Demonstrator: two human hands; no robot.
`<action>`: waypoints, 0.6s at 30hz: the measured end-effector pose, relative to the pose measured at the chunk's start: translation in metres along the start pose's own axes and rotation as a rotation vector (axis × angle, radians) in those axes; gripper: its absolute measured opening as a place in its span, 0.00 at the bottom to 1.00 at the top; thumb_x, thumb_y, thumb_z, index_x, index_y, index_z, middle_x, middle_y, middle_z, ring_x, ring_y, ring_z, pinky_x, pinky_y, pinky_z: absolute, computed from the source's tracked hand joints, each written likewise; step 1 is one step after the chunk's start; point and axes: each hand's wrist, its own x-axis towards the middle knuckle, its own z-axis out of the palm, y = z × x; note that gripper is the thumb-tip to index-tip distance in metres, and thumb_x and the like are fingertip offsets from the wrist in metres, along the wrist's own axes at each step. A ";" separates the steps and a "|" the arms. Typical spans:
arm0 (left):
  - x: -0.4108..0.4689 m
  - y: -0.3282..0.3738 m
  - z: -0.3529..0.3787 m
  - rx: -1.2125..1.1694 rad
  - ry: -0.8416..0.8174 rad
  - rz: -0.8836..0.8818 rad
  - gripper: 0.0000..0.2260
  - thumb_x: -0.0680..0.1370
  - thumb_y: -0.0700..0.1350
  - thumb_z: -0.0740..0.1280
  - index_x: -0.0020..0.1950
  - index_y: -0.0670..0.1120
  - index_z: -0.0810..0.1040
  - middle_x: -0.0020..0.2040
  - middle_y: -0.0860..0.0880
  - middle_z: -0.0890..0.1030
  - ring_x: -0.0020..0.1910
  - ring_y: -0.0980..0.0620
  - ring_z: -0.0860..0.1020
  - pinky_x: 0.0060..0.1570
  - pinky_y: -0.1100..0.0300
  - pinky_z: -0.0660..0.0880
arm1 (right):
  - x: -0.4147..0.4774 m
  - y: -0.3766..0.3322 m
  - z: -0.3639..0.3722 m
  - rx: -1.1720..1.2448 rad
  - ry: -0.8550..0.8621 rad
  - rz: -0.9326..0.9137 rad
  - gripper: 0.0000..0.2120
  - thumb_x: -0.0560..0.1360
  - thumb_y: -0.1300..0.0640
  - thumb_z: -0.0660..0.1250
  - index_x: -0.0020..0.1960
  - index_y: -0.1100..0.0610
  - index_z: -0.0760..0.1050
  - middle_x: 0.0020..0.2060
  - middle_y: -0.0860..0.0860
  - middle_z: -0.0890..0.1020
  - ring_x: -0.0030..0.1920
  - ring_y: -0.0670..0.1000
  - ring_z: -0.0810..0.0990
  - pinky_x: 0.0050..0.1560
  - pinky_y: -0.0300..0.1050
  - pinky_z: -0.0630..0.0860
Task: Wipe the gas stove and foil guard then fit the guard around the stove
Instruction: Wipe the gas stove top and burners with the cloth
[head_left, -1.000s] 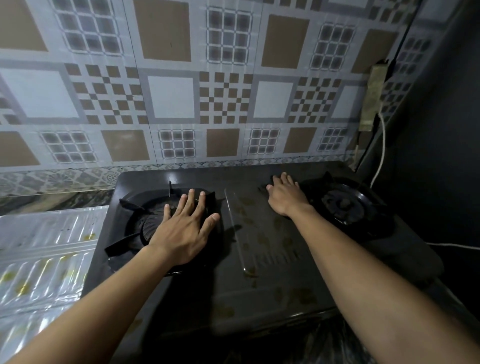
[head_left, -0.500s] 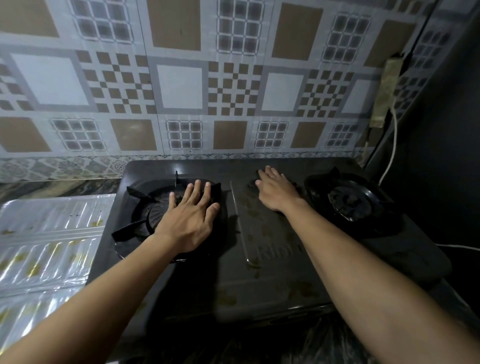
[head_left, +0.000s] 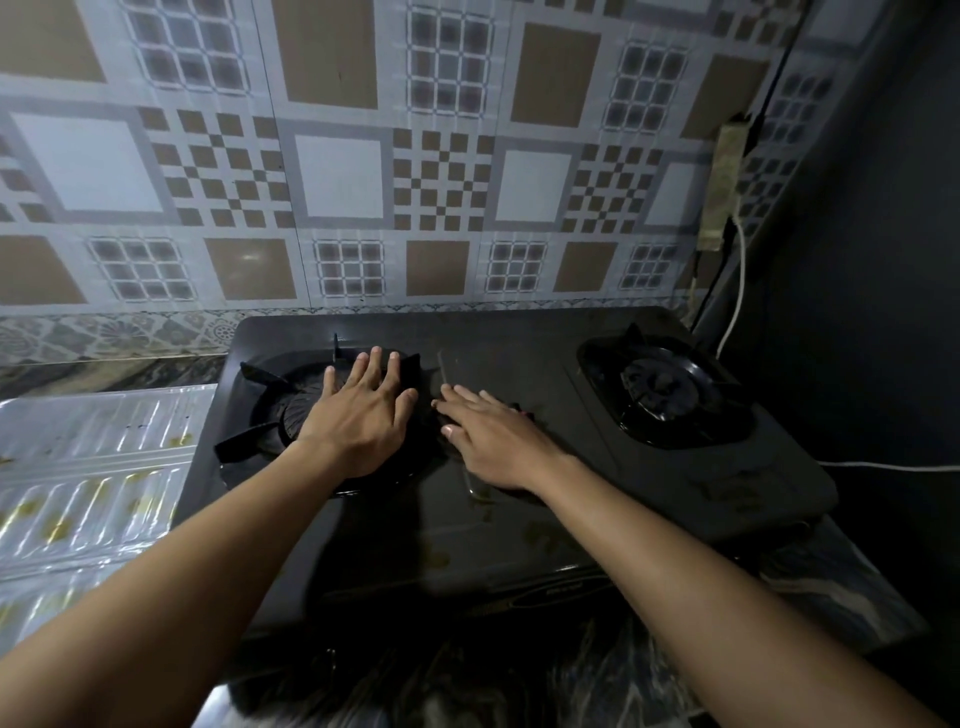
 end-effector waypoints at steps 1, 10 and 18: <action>-0.001 0.000 0.000 0.031 0.025 0.004 0.30 0.83 0.58 0.43 0.81 0.44 0.47 0.81 0.44 0.46 0.80 0.46 0.44 0.77 0.41 0.44 | -0.002 0.003 0.001 -0.021 -0.007 -0.006 0.23 0.84 0.53 0.51 0.78 0.56 0.57 0.79 0.52 0.54 0.79 0.49 0.50 0.77 0.46 0.46; -0.013 0.005 0.005 0.023 -0.026 0.011 0.29 0.83 0.59 0.42 0.81 0.47 0.47 0.82 0.45 0.44 0.80 0.46 0.43 0.76 0.39 0.43 | 0.003 0.067 -0.016 -0.016 -0.013 0.378 0.27 0.85 0.47 0.44 0.80 0.57 0.47 0.80 0.53 0.46 0.79 0.52 0.45 0.77 0.50 0.44; -0.017 0.005 0.000 -0.035 -0.053 0.036 0.28 0.83 0.58 0.43 0.81 0.49 0.46 0.81 0.44 0.42 0.80 0.45 0.42 0.76 0.38 0.43 | -0.047 0.076 -0.012 0.070 0.078 0.556 0.27 0.84 0.47 0.46 0.80 0.57 0.50 0.80 0.54 0.49 0.79 0.53 0.47 0.77 0.50 0.45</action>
